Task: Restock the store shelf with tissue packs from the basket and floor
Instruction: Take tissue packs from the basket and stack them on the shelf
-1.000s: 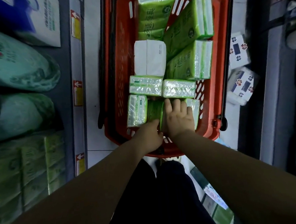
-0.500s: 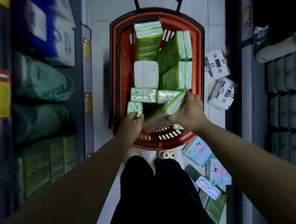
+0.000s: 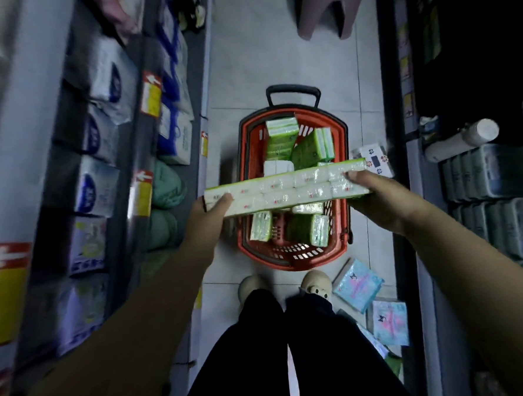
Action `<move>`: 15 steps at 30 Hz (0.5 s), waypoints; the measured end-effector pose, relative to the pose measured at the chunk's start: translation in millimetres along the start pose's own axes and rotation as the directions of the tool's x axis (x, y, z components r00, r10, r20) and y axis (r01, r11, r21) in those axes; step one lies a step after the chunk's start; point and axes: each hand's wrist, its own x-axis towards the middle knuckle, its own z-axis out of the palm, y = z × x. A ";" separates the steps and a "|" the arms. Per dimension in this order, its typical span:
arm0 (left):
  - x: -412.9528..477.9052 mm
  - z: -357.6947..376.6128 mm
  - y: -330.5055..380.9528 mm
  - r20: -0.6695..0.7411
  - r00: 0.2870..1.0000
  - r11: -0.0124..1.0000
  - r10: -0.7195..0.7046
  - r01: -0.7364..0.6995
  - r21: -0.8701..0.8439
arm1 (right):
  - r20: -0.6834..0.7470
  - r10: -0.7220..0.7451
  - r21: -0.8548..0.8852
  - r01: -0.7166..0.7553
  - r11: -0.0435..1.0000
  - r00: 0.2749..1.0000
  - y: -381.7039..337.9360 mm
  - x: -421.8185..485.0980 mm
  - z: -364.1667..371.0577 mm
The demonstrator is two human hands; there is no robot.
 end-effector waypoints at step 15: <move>-199.3 -95.5 160.3 -0.315 0.858 0.844 0.407 -0.485 -0.230 | -0.100 -0.500 -0.205 0.474 0.856 0.860 -146.0 -133.4 115.2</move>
